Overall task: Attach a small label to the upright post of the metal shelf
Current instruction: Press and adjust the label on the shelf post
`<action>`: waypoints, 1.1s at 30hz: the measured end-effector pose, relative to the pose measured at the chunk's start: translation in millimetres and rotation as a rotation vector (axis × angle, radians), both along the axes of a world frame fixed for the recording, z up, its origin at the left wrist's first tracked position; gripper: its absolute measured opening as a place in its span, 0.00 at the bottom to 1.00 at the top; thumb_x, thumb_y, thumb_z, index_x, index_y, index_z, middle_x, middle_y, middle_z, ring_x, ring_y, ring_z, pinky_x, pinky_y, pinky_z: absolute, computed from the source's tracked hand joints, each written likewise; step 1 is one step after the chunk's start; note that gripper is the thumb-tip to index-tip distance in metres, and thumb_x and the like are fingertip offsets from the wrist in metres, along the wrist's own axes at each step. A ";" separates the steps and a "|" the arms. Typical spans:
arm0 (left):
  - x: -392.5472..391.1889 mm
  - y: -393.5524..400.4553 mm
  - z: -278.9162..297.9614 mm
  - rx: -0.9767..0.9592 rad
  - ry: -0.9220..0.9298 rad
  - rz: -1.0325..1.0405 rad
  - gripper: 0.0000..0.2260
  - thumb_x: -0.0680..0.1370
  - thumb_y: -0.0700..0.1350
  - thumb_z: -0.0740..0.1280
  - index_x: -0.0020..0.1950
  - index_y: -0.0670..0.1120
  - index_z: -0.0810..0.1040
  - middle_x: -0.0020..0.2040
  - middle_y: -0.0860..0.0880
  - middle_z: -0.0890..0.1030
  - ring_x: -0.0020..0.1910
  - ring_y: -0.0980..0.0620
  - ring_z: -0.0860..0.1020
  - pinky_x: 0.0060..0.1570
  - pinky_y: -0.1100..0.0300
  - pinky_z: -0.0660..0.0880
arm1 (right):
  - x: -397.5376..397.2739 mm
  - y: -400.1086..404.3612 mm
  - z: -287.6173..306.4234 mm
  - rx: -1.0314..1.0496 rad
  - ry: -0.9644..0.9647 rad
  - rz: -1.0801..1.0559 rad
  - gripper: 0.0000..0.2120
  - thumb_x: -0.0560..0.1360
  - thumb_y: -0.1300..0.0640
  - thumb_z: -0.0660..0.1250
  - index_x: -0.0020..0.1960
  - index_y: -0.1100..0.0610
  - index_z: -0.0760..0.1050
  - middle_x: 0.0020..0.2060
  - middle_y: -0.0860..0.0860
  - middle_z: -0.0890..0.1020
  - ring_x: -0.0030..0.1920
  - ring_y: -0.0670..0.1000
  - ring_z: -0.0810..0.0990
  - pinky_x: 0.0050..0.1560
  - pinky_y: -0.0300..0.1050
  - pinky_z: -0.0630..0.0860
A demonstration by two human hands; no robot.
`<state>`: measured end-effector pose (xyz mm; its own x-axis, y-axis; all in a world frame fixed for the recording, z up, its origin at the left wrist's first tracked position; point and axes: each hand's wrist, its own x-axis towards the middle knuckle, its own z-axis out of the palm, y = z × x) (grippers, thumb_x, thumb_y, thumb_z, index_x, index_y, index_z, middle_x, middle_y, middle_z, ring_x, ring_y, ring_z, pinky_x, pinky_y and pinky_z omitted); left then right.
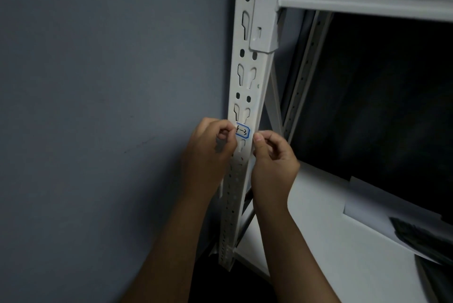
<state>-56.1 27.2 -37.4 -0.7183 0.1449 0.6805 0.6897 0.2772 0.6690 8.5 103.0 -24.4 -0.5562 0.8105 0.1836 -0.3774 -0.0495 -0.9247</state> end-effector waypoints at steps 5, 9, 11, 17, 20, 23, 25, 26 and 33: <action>1.2 -0.9 -2.0 -0.008 0.000 0.002 0.08 0.75 0.48 0.64 0.44 0.44 0.77 0.44 0.55 0.73 0.40 0.59 0.76 0.35 0.73 0.71 | 1.2 1.5 -1.5 0.015 -0.011 0.010 0.02 0.76 0.65 0.67 0.45 0.64 0.78 0.39 0.51 0.82 0.40 0.40 0.83 0.38 0.33 0.78; 2.1 -3.0 -2.2 -0.020 -0.005 -0.005 0.08 0.75 0.49 0.63 0.45 0.45 0.77 0.45 0.54 0.74 0.42 0.56 0.76 0.35 0.72 0.72 | 0.9 1.8 -1.5 0.018 -0.008 0.010 0.03 0.76 0.66 0.67 0.46 0.65 0.78 0.39 0.52 0.82 0.39 0.38 0.82 0.37 0.31 0.77; 2.3 -4.2 -2.3 -0.021 -0.007 -0.010 0.09 0.75 0.49 0.63 0.45 0.44 0.77 0.45 0.55 0.74 0.42 0.56 0.76 0.35 0.73 0.72 | 1.1 1.2 -1.0 0.009 -0.004 0.014 0.02 0.76 0.66 0.67 0.46 0.65 0.78 0.39 0.52 0.82 0.38 0.38 0.82 0.37 0.31 0.77; 4.2 -6.7 -2.4 -0.042 0.001 -0.018 0.06 0.77 0.45 0.66 0.45 0.42 0.77 0.45 0.54 0.73 0.41 0.56 0.75 0.36 0.76 0.70 | 1.4 1.5 -0.9 0.028 -0.002 0.013 0.02 0.76 0.66 0.67 0.45 0.63 0.78 0.38 0.50 0.81 0.39 0.38 0.82 0.38 0.30 0.77; 4.3 -7.5 -2.8 -0.044 -0.013 -0.033 0.07 0.77 0.45 0.66 0.45 0.41 0.77 0.44 0.54 0.73 0.42 0.55 0.74 0.36 0.75 0.71 | 2.6 1.3 -0.3 0.034 0.005 0.022 0.02 0.76 0.66 0.67 0.45 0.63 0.78 0.38 0.50 0.81 0.38 0.37 0.81 0.36 0.29 0.76; 6.4 -9.1 -2.0 -0.055 -0.010 -0.027 0.05 0.77 0.43 0.66 0.45 0.41 0.77 0.44 0.54 0.73 0.43 0.55 0.74 0.37 0.75 0.70 | 3.3 1.6 -0.9 0.037 0.000 0.026 0.02 0.76 0.66 0.67 0.45 0.63 0.78 0.38 0.50 0.81 0.38 0.37 0.82 0.36 0.29 0.76; 8.1 -9.8 -1.0 -0.057 -0.006 -0.024 0.04 0.77 0.41 0.67 0.45 0.41 0.77 0.43 0.56 0.72 0.42 0.55 0.74 0.37 0.76 0.70 | 3.7 1.7 -1.1 0.029 0.000 0.033 0.02 0.76 0.66 0.67 0.45 0.63 0.78 0.38 0.50 0.81 0.39 0.37 0.82 0.36 0.29 0.76; 8.7 -10.1 -0.7 -0.055 -0.005 -0.028 0.03 0.77 0.40 0.67 0.45 0.41 0.77 0.42 0.57 0.72 0.42 0.56 0.74 0.36 0.76 0.70 | 4.0 1.6 -1.1 0.024 0.000 0.037 0.02 0.76 0.66 0.67 0.45 0.63 0.77 0.38 0.49 0.81 0.39 0.37 0.82 0.36 0.29 0.76; 11.1 -10.9 -1.1 -0.072 -0.009 -0.034 0.03 0.76 0.40 0.67 0.45 0.41 0.77 0.44 0.55 0.72 0.43 0.56 0.74 0.38 0.77 0.70 | 6.4 1.1 -1.4 0.031 -0.005 0.042 0.02 0.76 0.65 0.66 0.45 0.63 0.78 0.39 0.51 0.81 0.39 0.36 0.81 0.36 0.28 0.75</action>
<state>-44.9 16.3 -38.5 -0.7179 0.2175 0.6613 0.6938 0.3013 0.6541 14.9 104.1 -25.8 -0.5909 0.7802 0.2054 -0.3709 -0.0366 -0.9280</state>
